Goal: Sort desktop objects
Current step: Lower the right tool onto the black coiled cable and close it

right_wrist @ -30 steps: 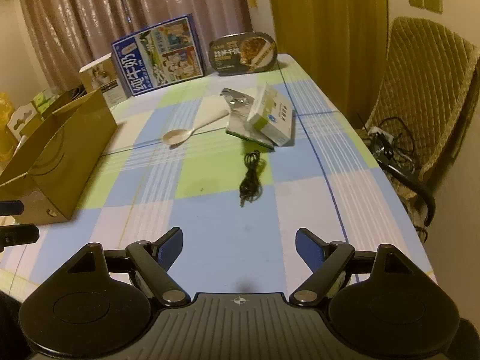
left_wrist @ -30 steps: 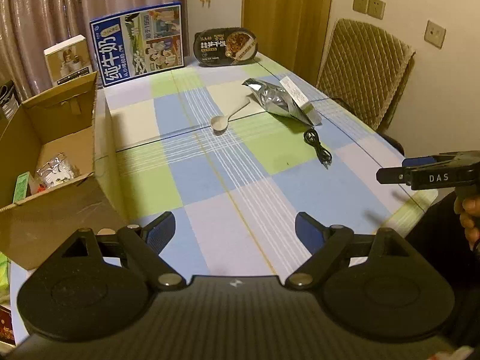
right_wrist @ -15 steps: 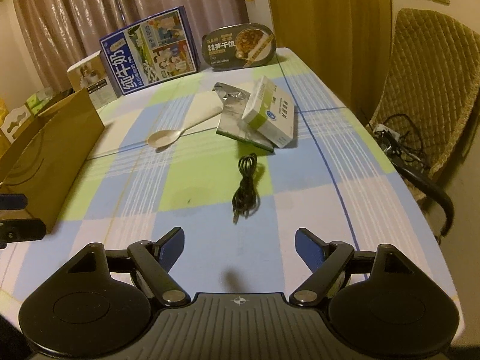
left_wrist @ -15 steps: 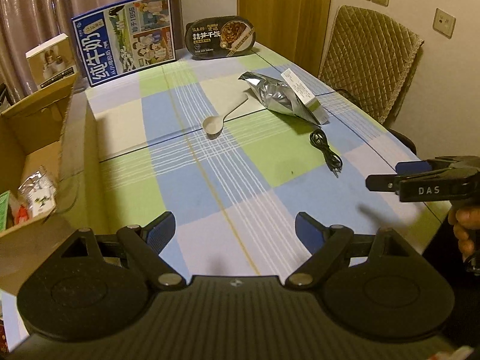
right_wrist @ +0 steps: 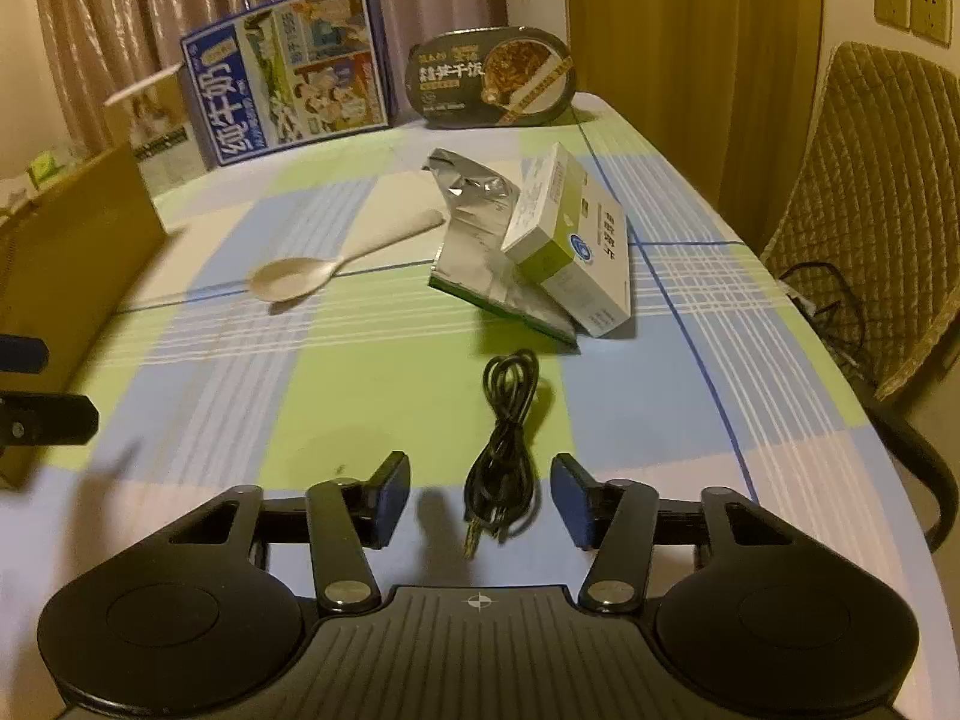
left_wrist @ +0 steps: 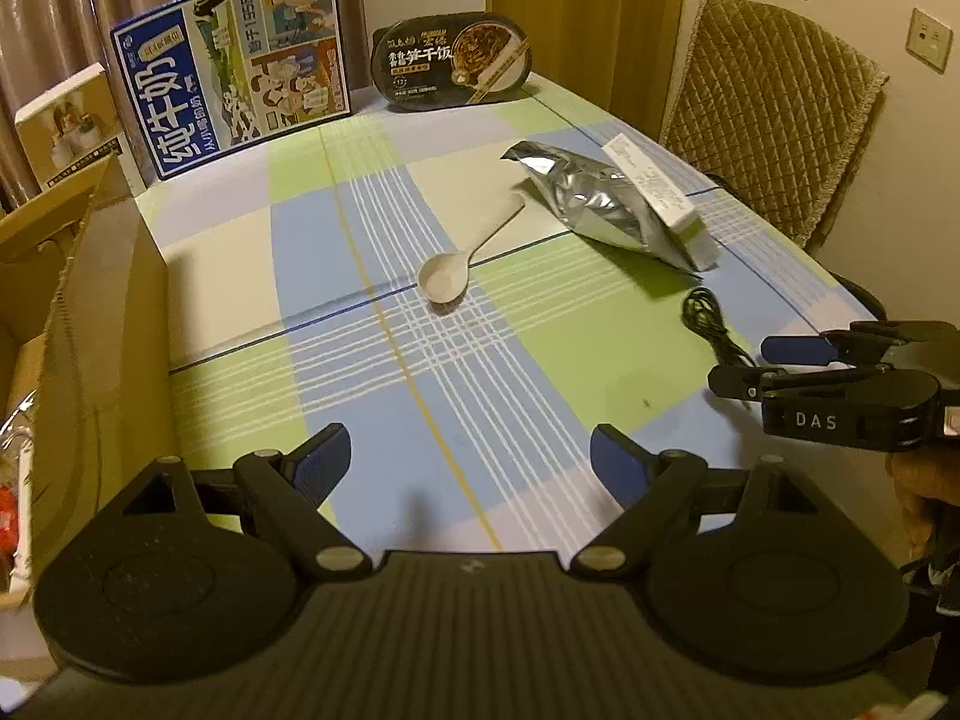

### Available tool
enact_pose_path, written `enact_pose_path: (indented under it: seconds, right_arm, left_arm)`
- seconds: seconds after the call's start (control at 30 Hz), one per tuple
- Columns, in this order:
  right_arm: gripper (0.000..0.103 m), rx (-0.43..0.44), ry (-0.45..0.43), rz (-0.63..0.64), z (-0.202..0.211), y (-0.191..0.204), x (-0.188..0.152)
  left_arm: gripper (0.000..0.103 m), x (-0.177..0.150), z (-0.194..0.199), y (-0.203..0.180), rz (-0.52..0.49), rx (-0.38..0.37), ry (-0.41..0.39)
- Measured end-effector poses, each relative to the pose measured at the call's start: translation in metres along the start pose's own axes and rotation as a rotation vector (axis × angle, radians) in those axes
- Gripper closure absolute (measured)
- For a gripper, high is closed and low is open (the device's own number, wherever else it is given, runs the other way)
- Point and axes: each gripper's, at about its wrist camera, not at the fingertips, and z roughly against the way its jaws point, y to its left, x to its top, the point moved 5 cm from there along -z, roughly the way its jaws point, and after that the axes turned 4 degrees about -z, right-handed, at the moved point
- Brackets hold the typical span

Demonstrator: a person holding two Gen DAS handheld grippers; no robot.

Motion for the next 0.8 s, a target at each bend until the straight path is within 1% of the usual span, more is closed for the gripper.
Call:
enact_pose_path:
  seconds: [0.3, 0.53, 0.7, 0.8]
  right_arm:
    - [0.064, -0.051, -0.019, 0.037, -0.014, 0.003, 0.001]
    - [0.081, -0.071, -0.026, 0.07, -0.016, 0.005, 0.001]
    - [0.083, -0.065, -0.02, 0.083, -0.017, 0.009, 0.001]
    - [0.084, -0.037, -0.022, 0.083, -0.015, 0.017, 0.002]
  left_arm:
    - [0.019, 0.004, -0.03, 0.012, 0.025, -0.019, 0.011]
    - [0.019, 0.003, -0.04, 0.015, 0.03, -0.032, 0.013]
    - [0.019, 0.003, -0.044, 0.018, 0.034, -0.033, 0.012]
    - [0.019, 0.003, -0.044, 0.02, 0.035, -0.032, 0.009]
